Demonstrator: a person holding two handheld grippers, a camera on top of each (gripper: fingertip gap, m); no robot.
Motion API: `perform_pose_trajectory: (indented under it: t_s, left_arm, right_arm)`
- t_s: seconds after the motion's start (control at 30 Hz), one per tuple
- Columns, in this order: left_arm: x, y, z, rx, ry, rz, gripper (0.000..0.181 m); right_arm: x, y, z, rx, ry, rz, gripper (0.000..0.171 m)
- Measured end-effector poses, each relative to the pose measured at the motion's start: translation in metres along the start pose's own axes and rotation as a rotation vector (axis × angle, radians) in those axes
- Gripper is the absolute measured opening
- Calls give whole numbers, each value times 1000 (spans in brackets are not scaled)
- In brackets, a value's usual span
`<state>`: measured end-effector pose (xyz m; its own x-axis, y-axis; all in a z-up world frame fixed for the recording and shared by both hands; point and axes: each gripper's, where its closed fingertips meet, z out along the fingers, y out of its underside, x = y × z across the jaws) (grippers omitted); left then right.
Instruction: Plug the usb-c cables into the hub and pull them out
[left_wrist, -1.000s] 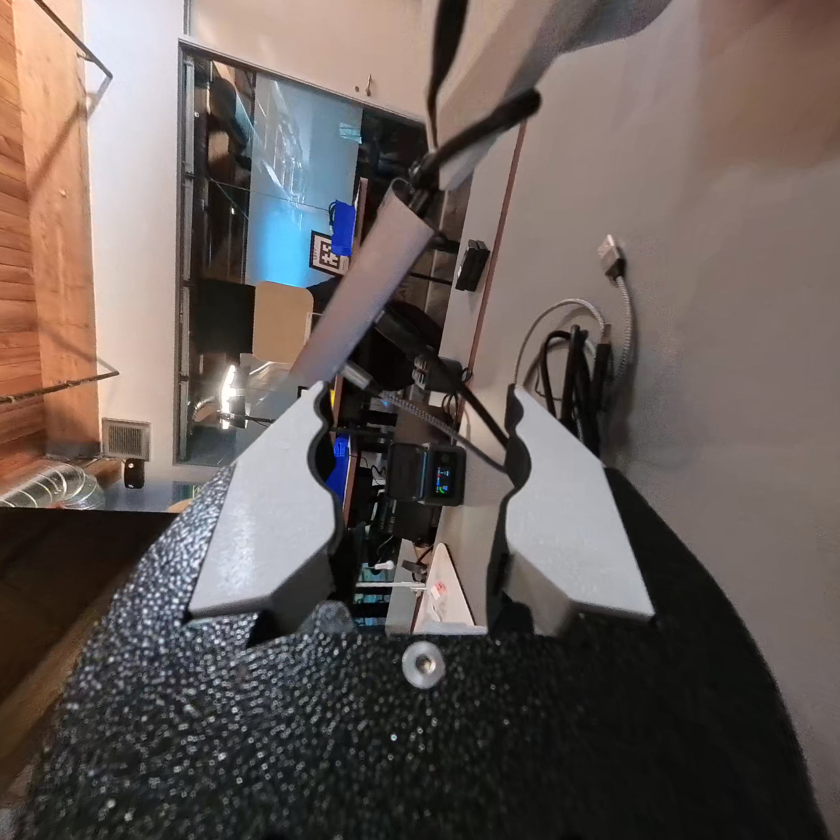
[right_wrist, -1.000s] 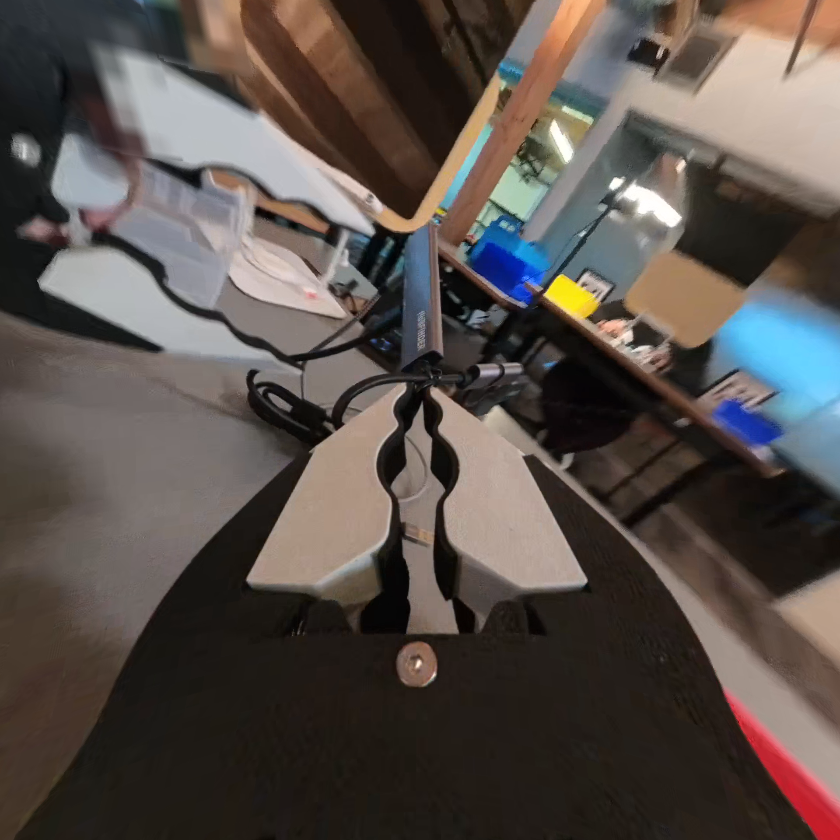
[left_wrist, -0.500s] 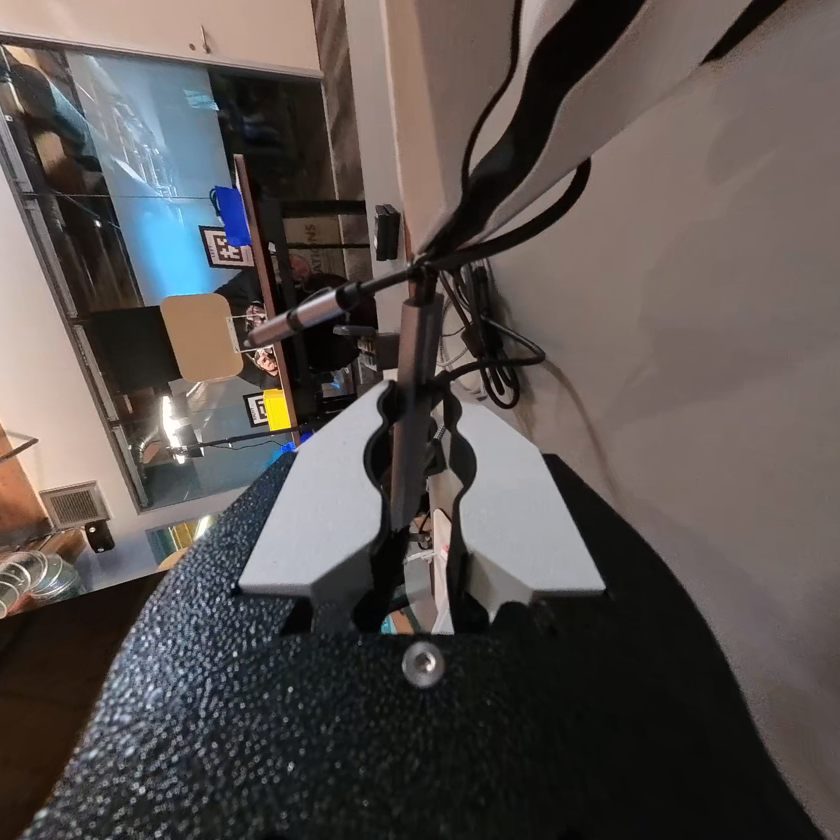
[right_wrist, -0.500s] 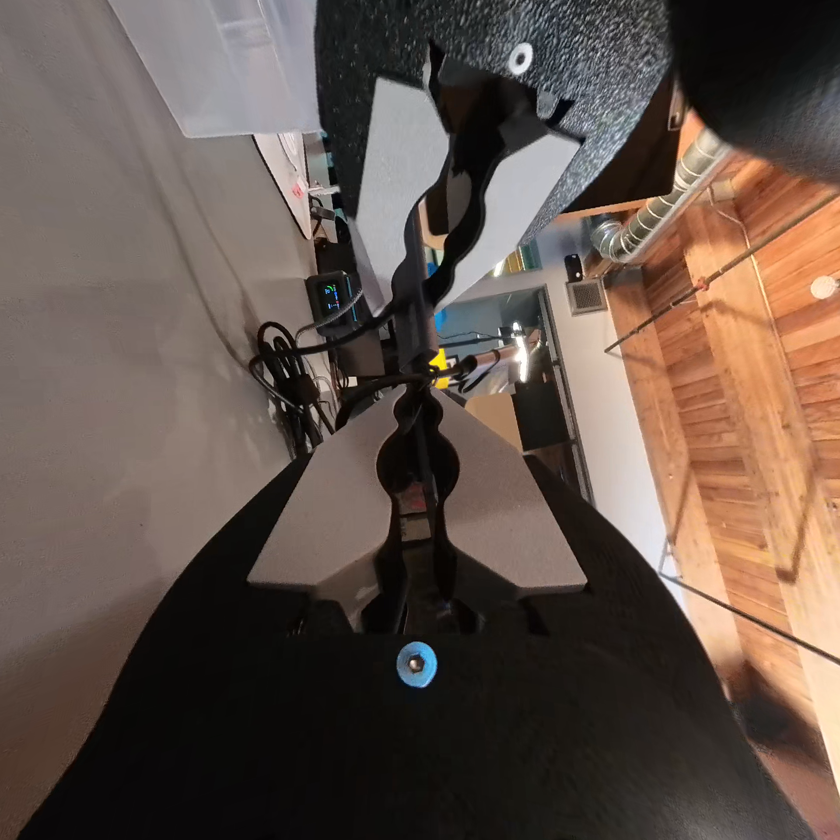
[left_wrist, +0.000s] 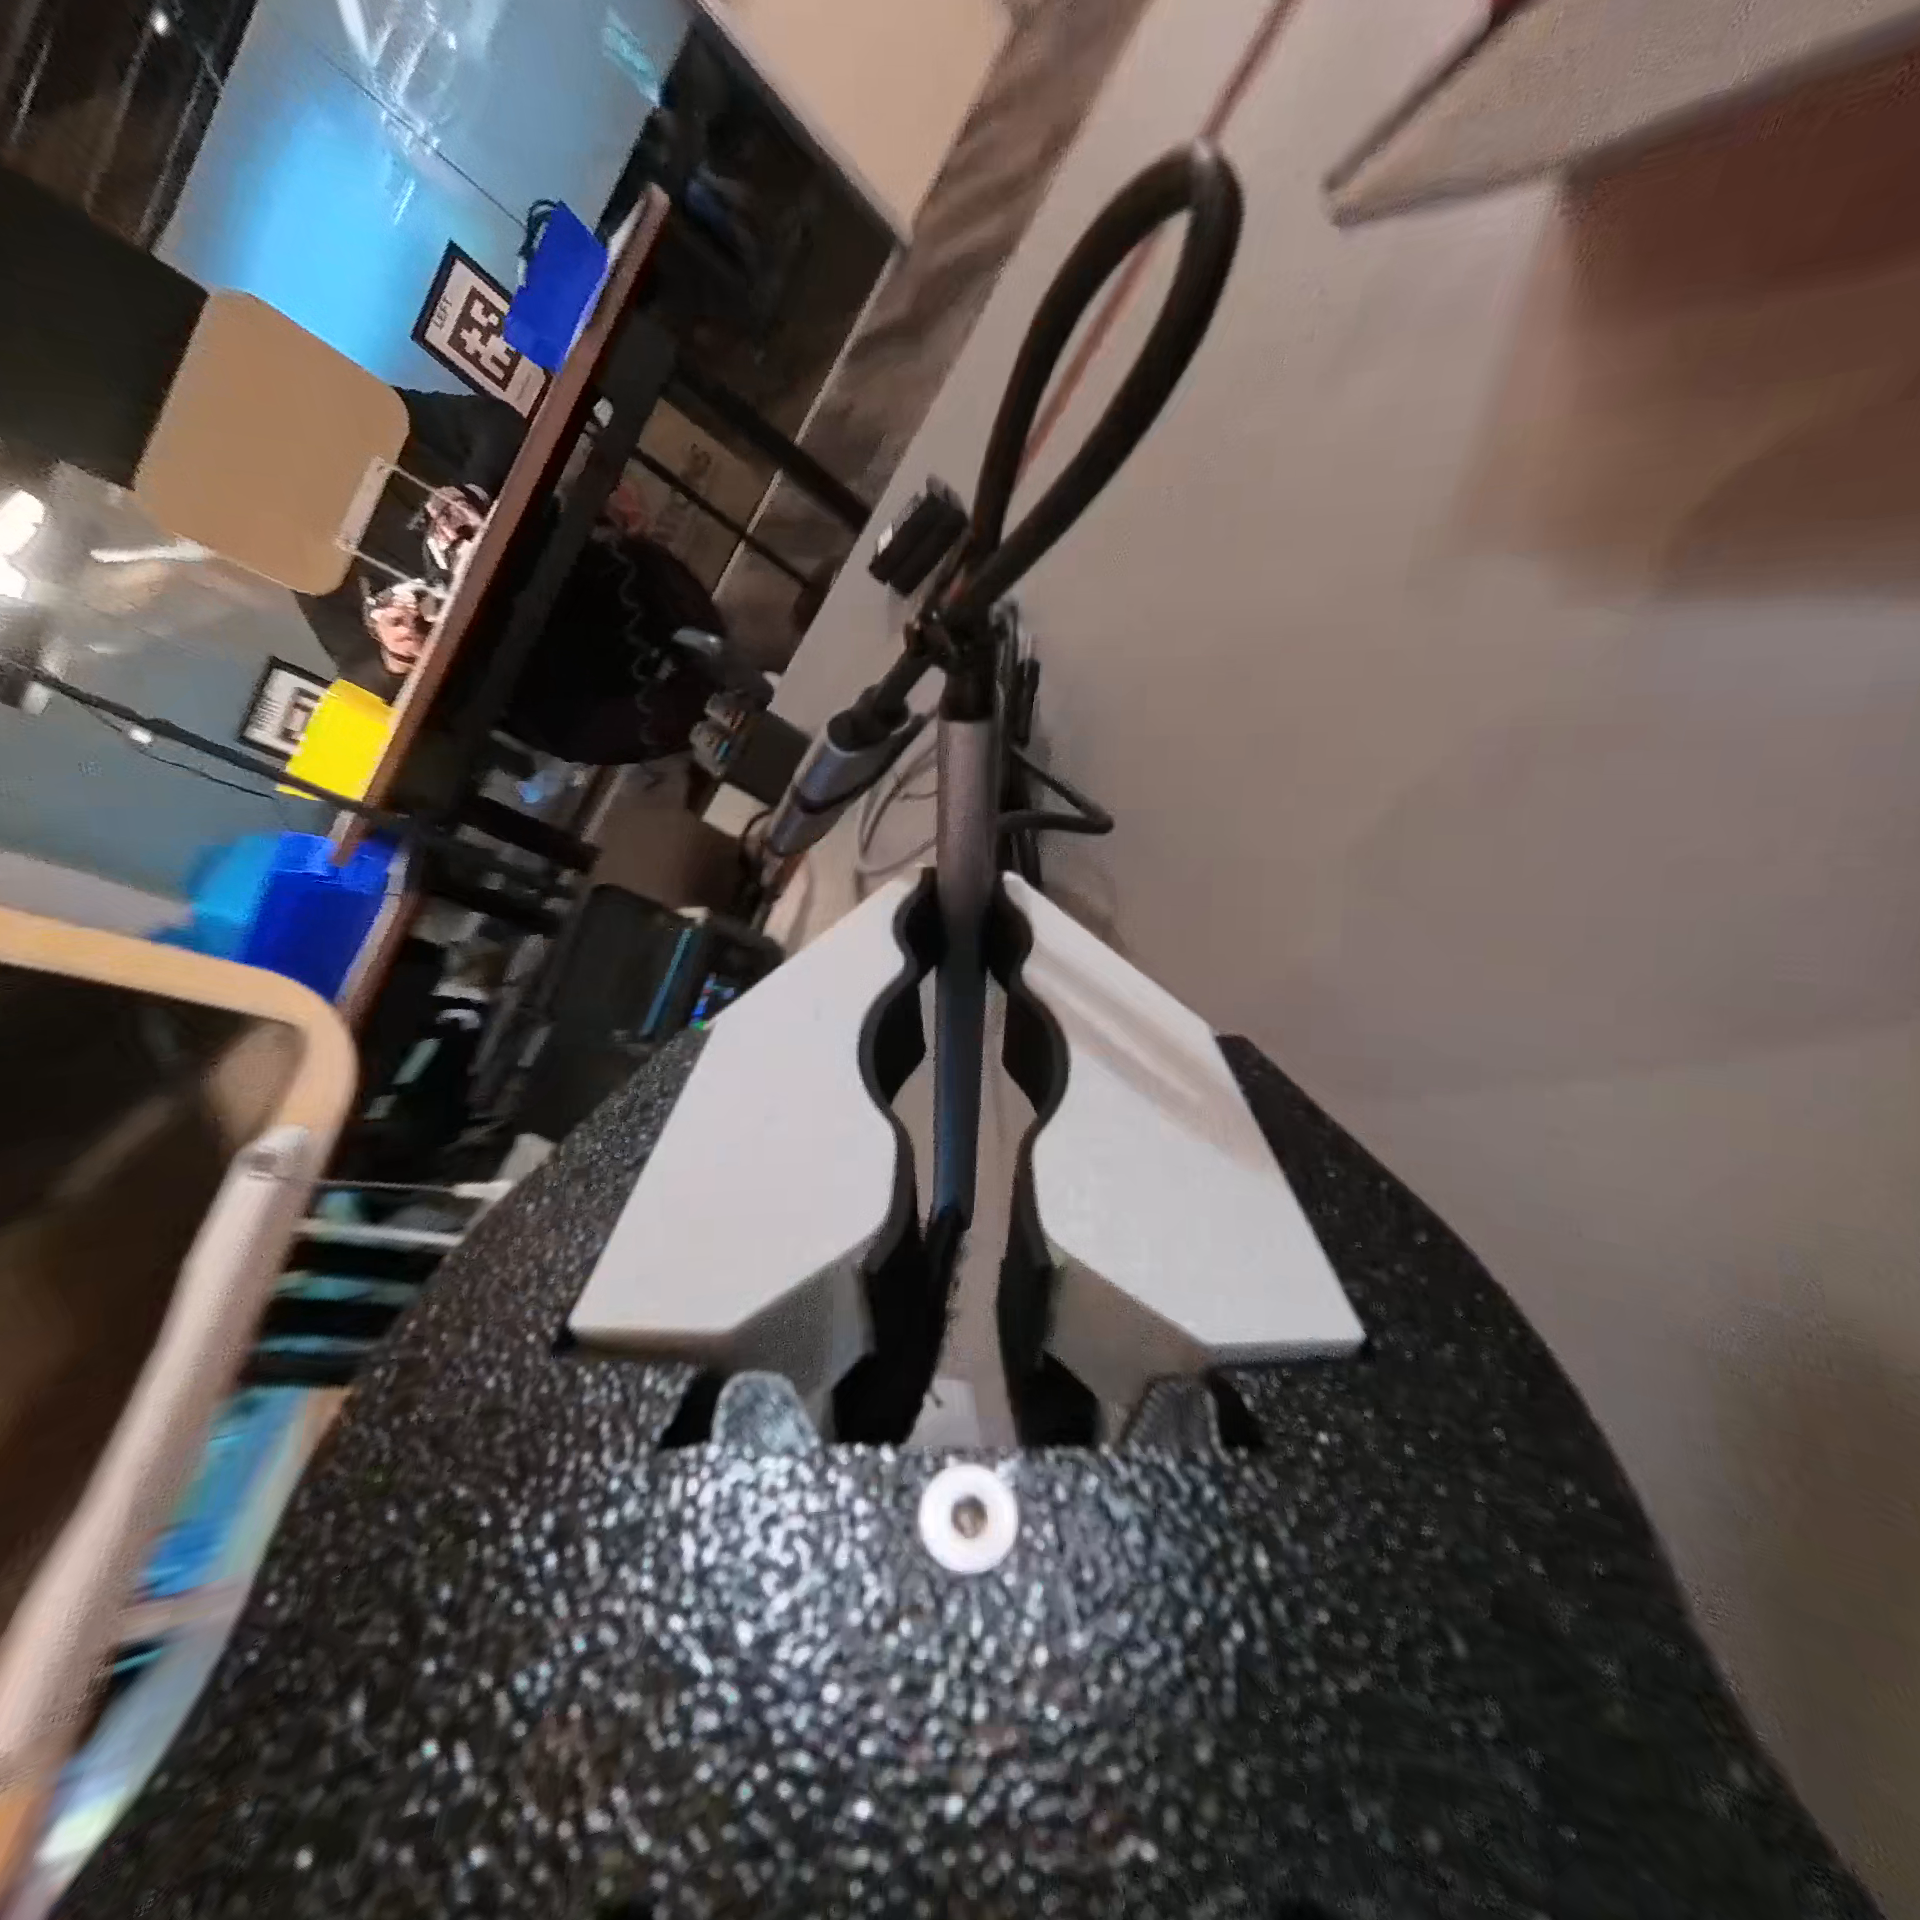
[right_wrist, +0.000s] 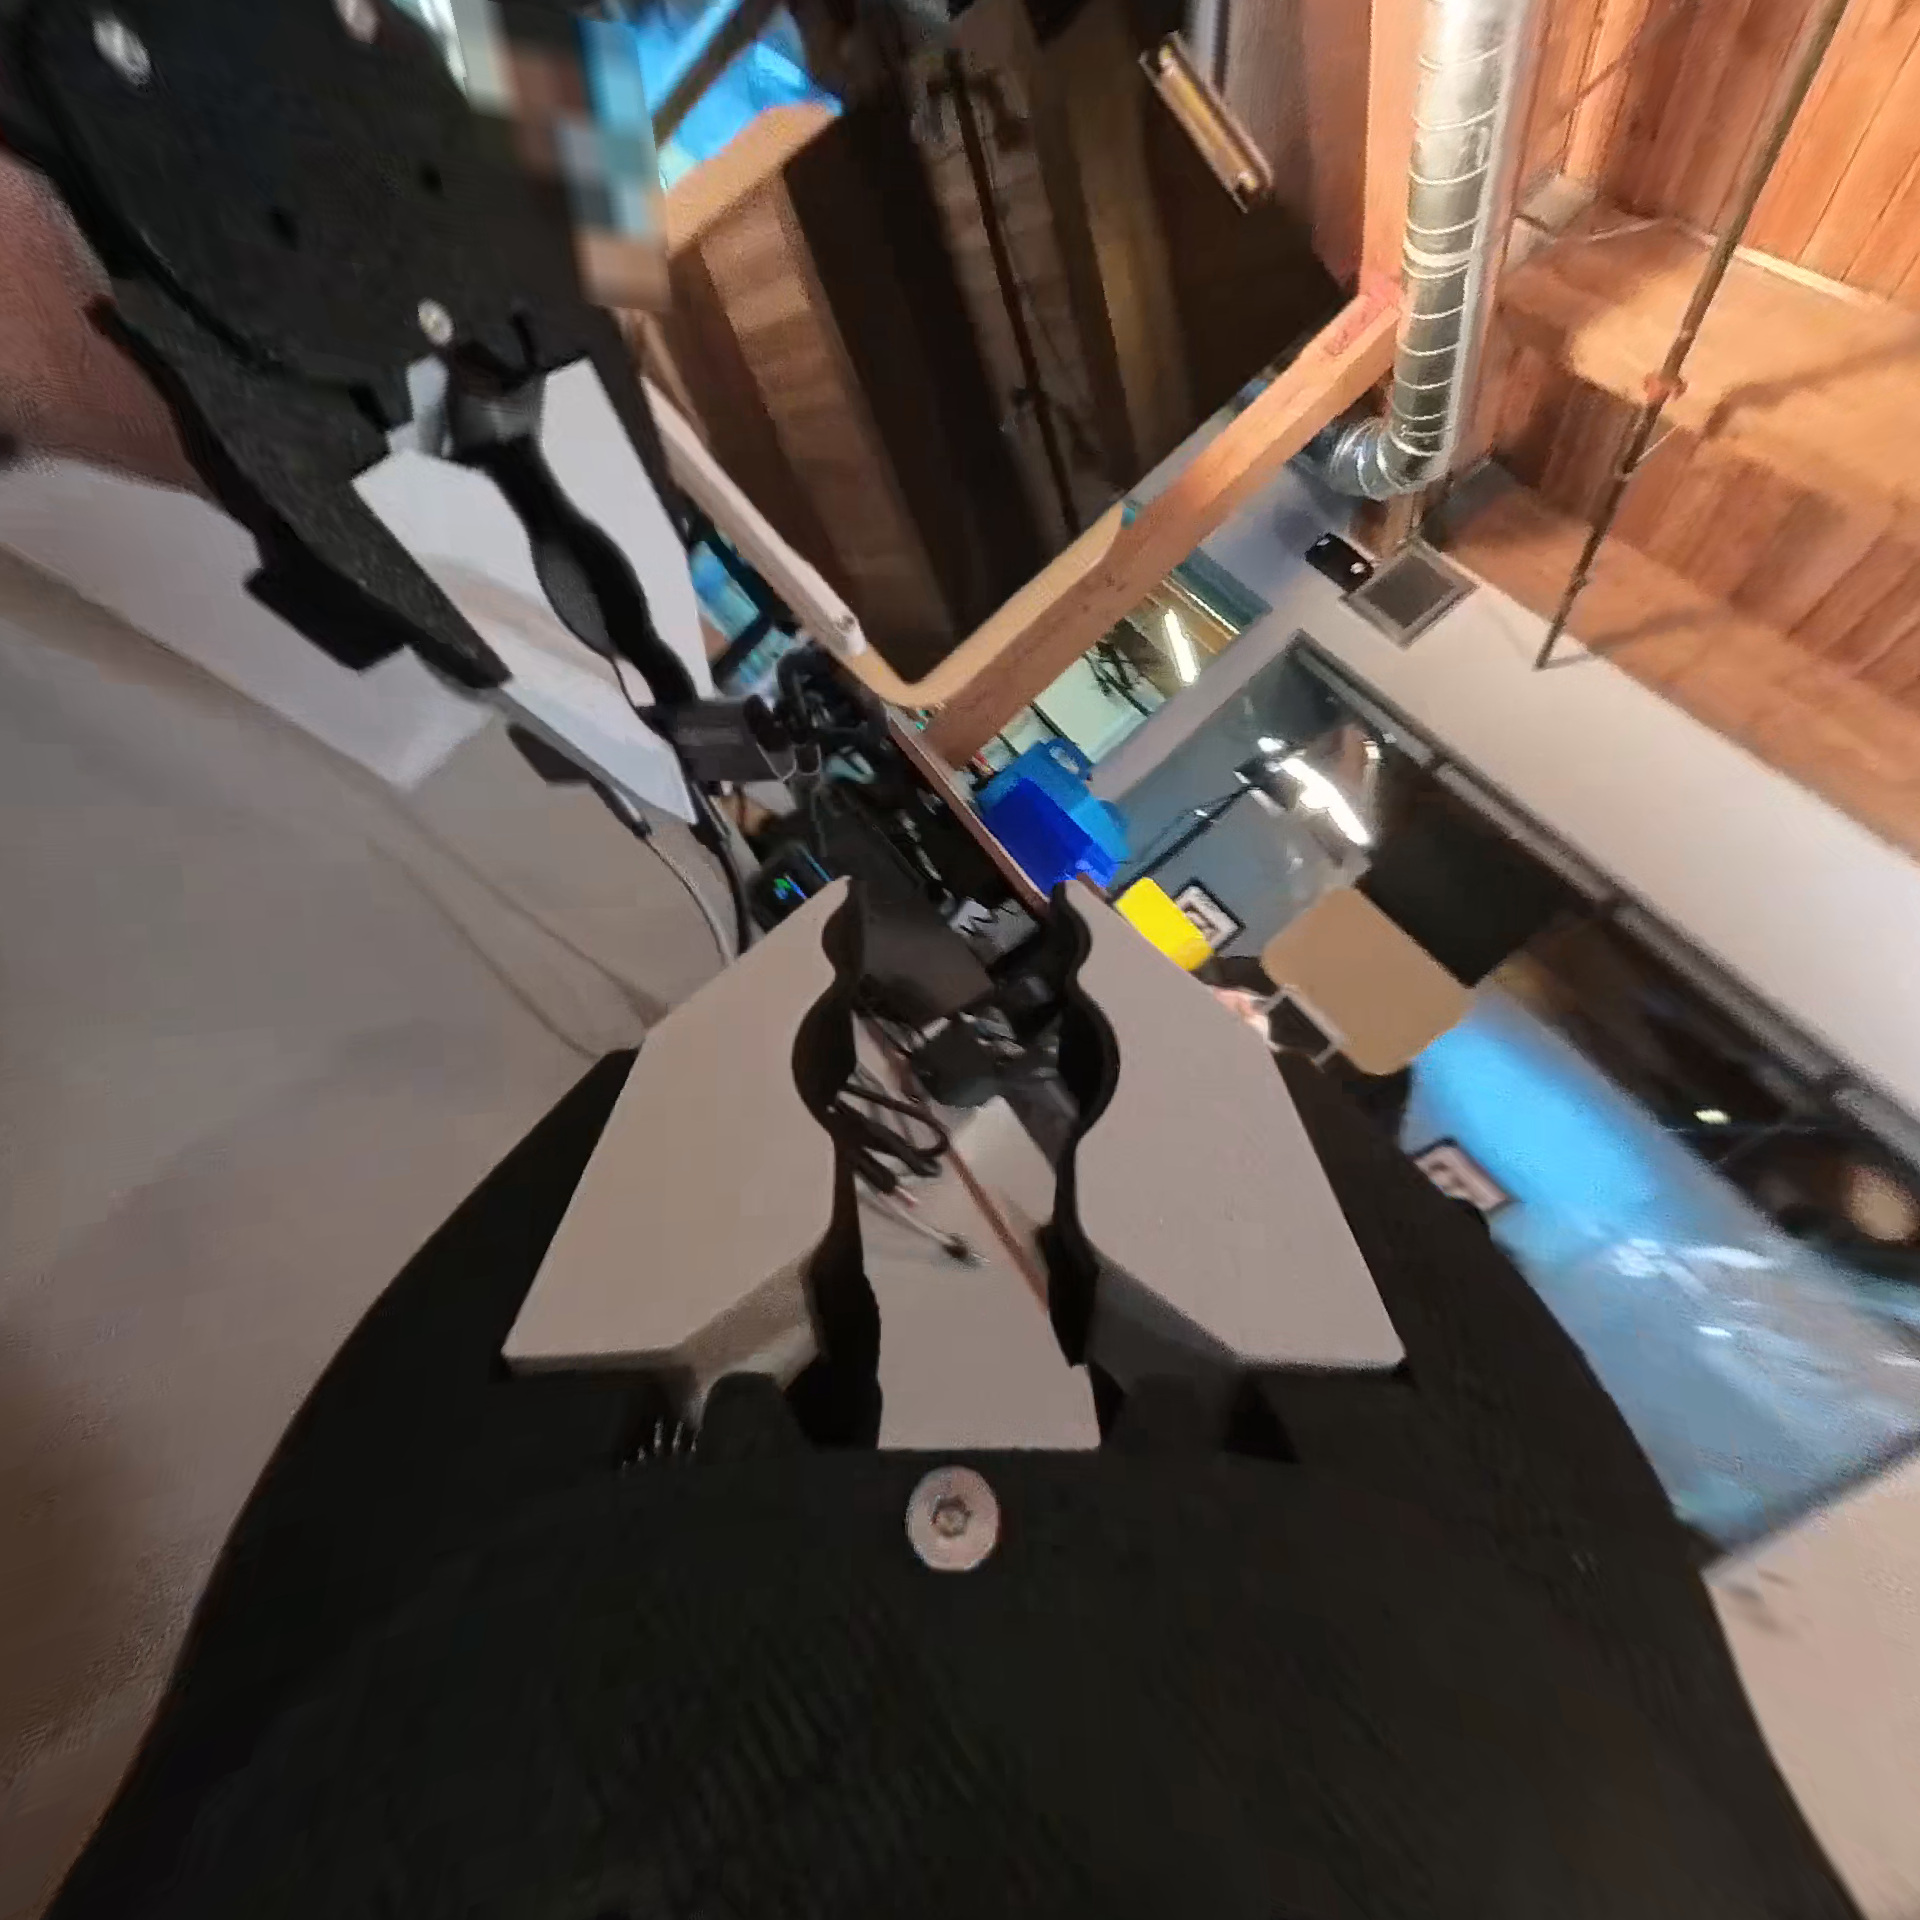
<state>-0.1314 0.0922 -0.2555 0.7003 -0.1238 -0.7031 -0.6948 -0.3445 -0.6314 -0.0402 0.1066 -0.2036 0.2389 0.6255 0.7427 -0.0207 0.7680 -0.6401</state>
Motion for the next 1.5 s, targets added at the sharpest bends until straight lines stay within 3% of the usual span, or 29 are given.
perform_pose_trajectory:
  t_s: [0.13,0.27,0.33,0.5,0.67,0.8,1.0,1.3,1.4,1.5]
  left_arm:
    - [7,-21,-13,208,160,-312,6]
    - [25,-48,-30,388,442,-561,6]
    - [35,-58,-38,459,555,-579,6]
    - [52,-63,-45,519,705,-558,6]
    - [56,-63,-48,564,759,-586,6]
    - [59,-65,-52,591,801,-602,6]
    - [66,-39,-45,454,636,-440,15]
    - [90,3,-46,293,488,-28,7]
    - [99,15,-46,300,446,57,7]
    - [98,16,-49,369,406,19,7]
  right_arm:
    - [-11,-9,-1,68,-154,230,34]
    - [-24,-15,1,99,-277,393,43]
    - [-37,-13,1,74,-382,484,43]
    - [-58,-13,-5,64,-579,659,21]
    - [-73,-8,-6,0,-654,665,22]
    - [-75,-9,-5,10,-642,627,8]
    - [-91,7,-4,-112,-621,349,6]
    - [-123,18,-5,-204,-659,0,7]
    - [-138,21,-5,-203,-669,-95,7]
    - [-142,17,-3,-164,-657,-66,7]
